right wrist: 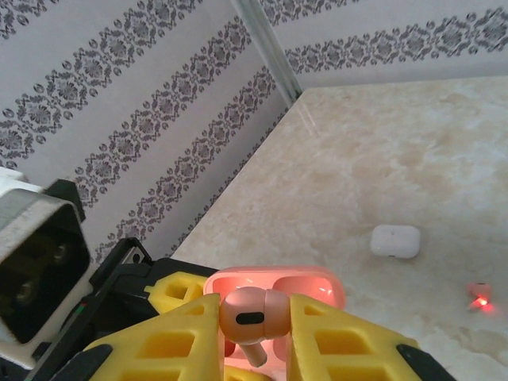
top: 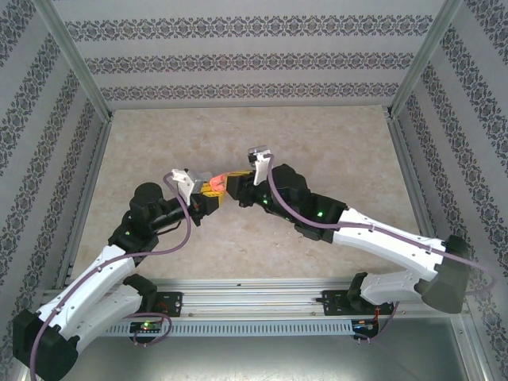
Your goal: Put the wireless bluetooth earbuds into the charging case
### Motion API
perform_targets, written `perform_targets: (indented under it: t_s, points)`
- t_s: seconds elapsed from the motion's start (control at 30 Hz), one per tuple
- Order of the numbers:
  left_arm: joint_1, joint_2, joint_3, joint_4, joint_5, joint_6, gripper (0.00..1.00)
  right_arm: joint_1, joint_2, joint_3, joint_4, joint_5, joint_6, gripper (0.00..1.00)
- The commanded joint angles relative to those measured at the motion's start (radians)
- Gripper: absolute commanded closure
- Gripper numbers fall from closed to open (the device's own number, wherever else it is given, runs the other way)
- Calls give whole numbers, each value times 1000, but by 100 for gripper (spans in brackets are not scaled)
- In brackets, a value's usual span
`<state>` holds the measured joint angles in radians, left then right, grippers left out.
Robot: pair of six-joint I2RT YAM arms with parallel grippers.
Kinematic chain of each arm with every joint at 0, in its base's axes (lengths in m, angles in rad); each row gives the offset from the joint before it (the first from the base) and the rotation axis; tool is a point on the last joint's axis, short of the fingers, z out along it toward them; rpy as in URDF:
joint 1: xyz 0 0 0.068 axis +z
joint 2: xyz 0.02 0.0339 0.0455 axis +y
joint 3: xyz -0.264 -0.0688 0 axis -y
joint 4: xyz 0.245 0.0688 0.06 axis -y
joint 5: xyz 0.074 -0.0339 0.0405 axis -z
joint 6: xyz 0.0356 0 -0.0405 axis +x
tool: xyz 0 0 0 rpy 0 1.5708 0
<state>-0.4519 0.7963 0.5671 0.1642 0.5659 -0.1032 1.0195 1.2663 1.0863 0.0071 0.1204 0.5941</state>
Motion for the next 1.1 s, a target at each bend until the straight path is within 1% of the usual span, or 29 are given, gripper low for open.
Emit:
perform_targets:
  t_s: [0.0,0.3,0.7,1.07]
  points:
    - [-13,-14,39,55,-23,-4,100,13,28,14,74,-35,24,78]
    - [-21,-22,40,55,-21,-9,100,14,75,37,78,-47,25,78]
    - [-21,-8,43,80,-21,-16,100,14,78,18,90,-72,35,78]
    - [-21,-2,49,83,-28,-16,100,15,91,13,99,-94,83,78]
